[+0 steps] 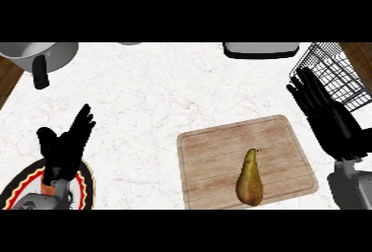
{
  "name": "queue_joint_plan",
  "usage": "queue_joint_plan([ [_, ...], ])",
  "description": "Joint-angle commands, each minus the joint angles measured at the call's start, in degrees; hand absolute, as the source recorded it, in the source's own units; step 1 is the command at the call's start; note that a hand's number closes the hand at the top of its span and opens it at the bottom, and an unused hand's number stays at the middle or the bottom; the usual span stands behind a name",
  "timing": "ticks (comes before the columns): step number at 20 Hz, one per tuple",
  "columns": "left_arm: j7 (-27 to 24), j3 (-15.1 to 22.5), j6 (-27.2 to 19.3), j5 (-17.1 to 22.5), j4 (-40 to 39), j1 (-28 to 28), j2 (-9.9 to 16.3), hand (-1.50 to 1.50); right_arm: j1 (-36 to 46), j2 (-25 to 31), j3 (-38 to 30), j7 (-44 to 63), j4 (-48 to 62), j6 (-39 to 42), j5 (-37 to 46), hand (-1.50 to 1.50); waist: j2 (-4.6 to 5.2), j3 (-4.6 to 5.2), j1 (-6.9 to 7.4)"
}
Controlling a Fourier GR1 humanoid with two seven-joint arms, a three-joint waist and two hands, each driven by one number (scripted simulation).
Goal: Pick the pear from the cutting board and place it in the basket
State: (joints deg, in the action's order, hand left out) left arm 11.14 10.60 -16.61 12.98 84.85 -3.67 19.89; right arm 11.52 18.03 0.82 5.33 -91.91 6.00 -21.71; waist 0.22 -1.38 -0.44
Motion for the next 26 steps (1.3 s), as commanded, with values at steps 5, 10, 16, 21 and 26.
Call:
queue_joint_plan([
  [5,1.32,1.69,3.24,0.48,-6.51,5.69,-1.34,0.0,9.95,-6.76,9.31,0.15,-2.71,-4.99,9.14,1.5,-0.11,1.49,1.61],
  [10,2.64,1.2,7.73,2.45,-7.14,6.47,1.18,0.0,6.97,-12.42,29.4,-4.39,-2.21,-5.3,26.07,1.5,-0.26,1.49,1.98],
  [16,1.29,1.29,7.53,2.4,-6.1,10.1,0.69,0.0,7.01,-14.55,39.22,9.74,0.13,-18.77,48.42,-1.5,-0.94,1.6,0.78],
  [21,2.34,-0.17,6.59,2.44,-6.96,9.85,1.53,0.0,17.83,-3.91,35.17,25.21,-0.47,-12.64,62.87,-1.5,-1.62,1.87,-0.89],
  [26,0.24,0.35,5.82,1.31,-6.81,11.62,0.69,0.0,25.47,0.19,36.24,40.2,-11.37,6.71,63.19,-1.5,-1.96,1.86,-1.79],
])
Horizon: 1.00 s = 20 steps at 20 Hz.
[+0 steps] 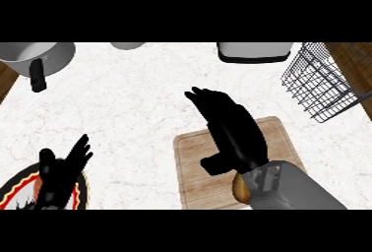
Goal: Pick the pear from the cutting board and place it in the basket
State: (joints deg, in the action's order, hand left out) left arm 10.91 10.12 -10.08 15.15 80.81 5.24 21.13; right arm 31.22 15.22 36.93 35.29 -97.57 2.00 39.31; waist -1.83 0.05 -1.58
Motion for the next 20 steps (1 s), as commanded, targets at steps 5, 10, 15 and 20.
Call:
queue_joint_plan([
  [5,2.92,0.29,0.53,0.36,-1.43,2.66,0.54,0.0,12.35,3.68,-3.87,21.58,-11.79,30.48,-8.77,-1.5,0.52,0.3,-0.21],
  [10,2.72,-0.37,0.93,1.02,-0.06,2.89,0.74,0.0,14.51,5.16,-8.26,28.52,-10.65,42.8,-20.68,-1.5,0.59,0.38,-0.26],
  [15,1.37,-0.61,0.25,0.16,-1.41,3.49,0.12,0.0,14.36,8.62,-9.96,33.11,-13.25,47.61,-28.6,-1.5,0.58,0.29,-1.04],
  [20,-0.56,-0.22,1.7,0.46,-1.57,6.01,-0.3,0.0,14.1,10.4,-9.19,36.33,-13.83,47.11,-34.69,-1.5,0.58,0.29,-0.6],
])
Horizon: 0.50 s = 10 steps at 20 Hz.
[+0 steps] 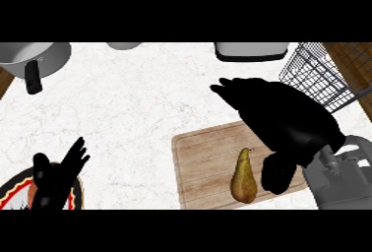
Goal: Pick the pear from the cutting board and place it in the basket
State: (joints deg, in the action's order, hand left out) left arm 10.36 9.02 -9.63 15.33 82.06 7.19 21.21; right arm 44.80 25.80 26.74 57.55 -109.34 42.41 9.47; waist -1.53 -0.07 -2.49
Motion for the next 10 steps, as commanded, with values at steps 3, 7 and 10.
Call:
queue_joint_plan([
  [3,1.31,0.67,0.54,-0.51,-3.79,0.99,-0.55,0.0,-0.01,3.45,-1.51,14.29,-3.28,6.51,-8.99,-1.5,0.71,0.31,0.04],
  [7,1.36,0.26,1.18,-0.14,-2.68,1.44,-0.51,0.0,-2.62,1.34,2.13,19.25,-7.93,0.6,-8.89,-1.5,0.77,0.25,0.75],
  [10,1.74,0.81,0.11,-1.14,-3.44,1.91,-1.5,0.0,-4.47,1.3,3.93,18.07,-8.33,-1.73,-7.05,-1.5,1.05,0.2,1.46],
])
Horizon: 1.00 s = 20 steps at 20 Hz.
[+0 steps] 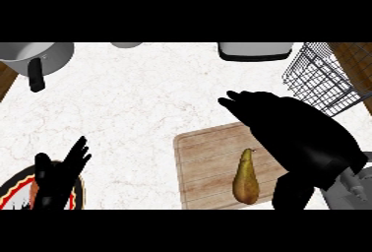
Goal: Pick the pear from the cutting board and place it in the basket
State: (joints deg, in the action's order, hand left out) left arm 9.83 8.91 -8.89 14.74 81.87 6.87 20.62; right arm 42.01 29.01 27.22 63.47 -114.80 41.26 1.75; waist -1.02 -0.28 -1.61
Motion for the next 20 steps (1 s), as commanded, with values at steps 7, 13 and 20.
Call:
queue_joint_plan([
  [7,3.56,0.92,1.24,-1.47,-2.21,-0.88,-0.18,0.0,-5.69,-1.63,5.06,9.58,-2.95,-0.68,6.31,-1.5,0.87,0.34,1.24],
  [13,3.32,2.04,0.51,-2.66,-2.74,-0.69,-2.46,0.0,-10.64,-3.59,11.06,4.05,1.65,-2.64,16.44,-1.5,1.04,0.3,1.5],
  [20,4.52,-0.05,2.49,-2.32,-1.79,0.36,-0.98,0.0,-16.66,-3.34,7.97,-2.6,1.91,-2.67,22.0,-1.5,0.99,0.27,1.64],
])
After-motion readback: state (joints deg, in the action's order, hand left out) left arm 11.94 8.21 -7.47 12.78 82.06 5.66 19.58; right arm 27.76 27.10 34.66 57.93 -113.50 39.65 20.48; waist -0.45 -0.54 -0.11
